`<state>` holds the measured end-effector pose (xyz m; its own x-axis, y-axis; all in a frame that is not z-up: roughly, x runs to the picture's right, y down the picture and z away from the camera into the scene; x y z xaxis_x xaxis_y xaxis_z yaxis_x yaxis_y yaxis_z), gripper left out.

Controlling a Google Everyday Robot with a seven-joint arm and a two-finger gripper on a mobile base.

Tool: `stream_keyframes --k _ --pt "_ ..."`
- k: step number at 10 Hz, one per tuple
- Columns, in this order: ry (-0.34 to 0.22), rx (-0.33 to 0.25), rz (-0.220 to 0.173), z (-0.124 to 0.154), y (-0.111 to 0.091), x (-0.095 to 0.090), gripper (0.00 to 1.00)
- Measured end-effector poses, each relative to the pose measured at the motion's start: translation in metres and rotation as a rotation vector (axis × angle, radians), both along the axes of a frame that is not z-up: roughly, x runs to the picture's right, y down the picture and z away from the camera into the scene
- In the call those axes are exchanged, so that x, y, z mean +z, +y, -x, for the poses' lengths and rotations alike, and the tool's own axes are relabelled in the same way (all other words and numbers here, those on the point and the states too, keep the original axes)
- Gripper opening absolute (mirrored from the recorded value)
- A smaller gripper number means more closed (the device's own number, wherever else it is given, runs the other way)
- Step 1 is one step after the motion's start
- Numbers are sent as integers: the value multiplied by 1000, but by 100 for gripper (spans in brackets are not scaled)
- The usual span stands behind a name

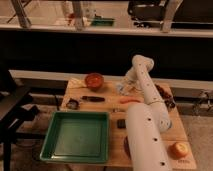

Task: Place towel in plastic cup

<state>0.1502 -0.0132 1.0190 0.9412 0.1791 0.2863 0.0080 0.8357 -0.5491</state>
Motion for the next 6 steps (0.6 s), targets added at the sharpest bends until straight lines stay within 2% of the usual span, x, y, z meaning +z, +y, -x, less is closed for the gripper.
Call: stream_keyframes --k 3,6 --pt "0 0 0 0 0 0 50" --pt "0 0 0 0 0 0 20"
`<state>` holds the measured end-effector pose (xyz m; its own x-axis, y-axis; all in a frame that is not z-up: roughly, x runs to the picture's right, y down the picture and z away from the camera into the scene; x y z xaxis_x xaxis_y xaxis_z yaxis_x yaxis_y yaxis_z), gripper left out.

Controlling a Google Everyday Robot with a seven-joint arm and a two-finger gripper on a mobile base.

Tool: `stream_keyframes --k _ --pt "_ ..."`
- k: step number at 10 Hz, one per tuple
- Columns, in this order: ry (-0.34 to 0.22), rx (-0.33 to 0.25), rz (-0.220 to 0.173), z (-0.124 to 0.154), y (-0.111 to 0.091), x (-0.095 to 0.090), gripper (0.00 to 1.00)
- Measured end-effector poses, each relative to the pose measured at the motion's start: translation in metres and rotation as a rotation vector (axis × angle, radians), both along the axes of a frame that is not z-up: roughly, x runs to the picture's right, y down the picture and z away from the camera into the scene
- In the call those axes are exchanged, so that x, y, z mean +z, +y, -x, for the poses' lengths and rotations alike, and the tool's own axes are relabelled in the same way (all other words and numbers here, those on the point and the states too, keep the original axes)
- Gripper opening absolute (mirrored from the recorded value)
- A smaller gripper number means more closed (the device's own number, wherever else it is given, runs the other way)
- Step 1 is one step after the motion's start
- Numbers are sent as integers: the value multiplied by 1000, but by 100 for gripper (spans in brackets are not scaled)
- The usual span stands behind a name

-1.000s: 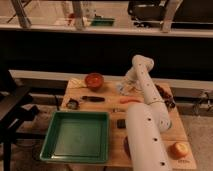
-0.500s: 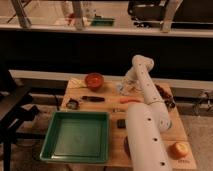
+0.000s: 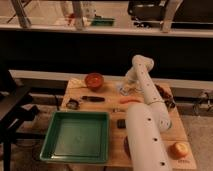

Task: Place towel in plastic cup

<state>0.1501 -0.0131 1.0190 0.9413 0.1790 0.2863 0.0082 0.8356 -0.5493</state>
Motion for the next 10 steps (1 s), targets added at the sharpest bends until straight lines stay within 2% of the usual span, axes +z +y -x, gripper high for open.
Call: stream_keyframes --k 2,3,8,10 --pt "0 0 0 0 0 0 3" --pt "0 0 0 0 0 0 0" --pt "0 -1 0 0 0 0 0" --pt "-16 -54 27 -2 2 -12 0"
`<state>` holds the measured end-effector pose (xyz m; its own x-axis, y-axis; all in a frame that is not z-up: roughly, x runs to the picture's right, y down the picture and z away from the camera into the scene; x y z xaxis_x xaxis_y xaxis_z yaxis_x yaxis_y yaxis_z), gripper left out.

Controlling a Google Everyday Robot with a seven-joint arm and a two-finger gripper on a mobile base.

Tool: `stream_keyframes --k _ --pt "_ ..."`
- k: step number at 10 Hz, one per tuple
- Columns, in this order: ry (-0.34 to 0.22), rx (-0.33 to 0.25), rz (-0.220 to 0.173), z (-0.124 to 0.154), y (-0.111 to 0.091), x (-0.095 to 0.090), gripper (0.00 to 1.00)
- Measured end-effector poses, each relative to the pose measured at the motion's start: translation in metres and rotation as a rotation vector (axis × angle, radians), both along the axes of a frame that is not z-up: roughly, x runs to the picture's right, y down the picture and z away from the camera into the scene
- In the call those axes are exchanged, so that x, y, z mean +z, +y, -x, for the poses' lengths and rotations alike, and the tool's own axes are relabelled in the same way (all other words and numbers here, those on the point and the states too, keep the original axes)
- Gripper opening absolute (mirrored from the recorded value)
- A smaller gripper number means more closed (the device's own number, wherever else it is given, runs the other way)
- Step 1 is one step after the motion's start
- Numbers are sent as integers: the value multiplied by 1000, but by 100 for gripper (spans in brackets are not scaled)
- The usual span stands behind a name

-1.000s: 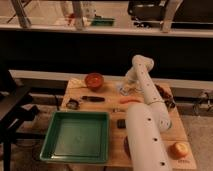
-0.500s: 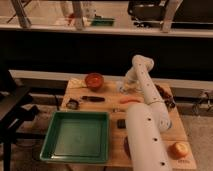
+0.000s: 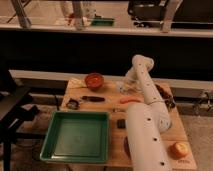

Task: Place towel in plastic cup

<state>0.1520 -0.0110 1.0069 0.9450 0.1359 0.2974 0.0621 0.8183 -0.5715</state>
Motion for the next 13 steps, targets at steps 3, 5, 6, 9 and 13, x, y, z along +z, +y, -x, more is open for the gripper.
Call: stream_keyframes --k 3,5,6,9,13 --pt "-5 -18 -28 -2 -17 -22 0" --pt "-8 -17 -65 2 -31 -37 0" --pt "-6 -12 -88 -1 -41 -50 0" --pt "16 8 -157 -14 -77 -103 0" --pt "59 42 -234 -42 -105 -171 0"
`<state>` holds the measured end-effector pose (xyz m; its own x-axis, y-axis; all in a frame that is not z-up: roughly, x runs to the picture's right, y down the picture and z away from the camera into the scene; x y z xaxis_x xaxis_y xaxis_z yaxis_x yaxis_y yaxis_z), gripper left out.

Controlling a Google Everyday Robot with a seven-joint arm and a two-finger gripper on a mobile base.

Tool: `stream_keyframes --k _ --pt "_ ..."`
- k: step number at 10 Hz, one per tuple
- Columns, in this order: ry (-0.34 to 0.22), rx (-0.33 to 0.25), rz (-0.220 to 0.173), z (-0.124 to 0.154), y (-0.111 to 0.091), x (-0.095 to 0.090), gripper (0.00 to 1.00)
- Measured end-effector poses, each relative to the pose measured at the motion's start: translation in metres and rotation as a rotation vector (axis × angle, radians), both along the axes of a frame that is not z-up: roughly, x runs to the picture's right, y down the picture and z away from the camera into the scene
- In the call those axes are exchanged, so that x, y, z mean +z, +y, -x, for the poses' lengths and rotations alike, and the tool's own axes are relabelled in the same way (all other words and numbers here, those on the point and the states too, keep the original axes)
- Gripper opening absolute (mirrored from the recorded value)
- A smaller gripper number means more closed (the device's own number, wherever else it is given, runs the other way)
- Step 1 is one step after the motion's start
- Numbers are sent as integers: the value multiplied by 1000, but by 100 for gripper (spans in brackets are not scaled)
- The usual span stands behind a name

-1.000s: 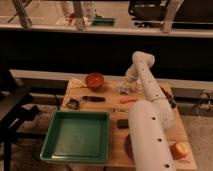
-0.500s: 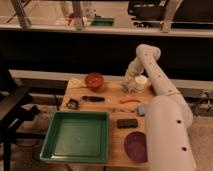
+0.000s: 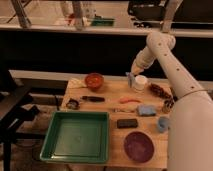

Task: Place towel in plastic cup

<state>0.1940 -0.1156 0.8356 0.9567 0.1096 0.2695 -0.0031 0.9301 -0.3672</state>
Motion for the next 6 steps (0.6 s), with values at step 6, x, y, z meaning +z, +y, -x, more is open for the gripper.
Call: stream_keyframes --k 6 --pt "39 22 -27 -11 22 -43 0"
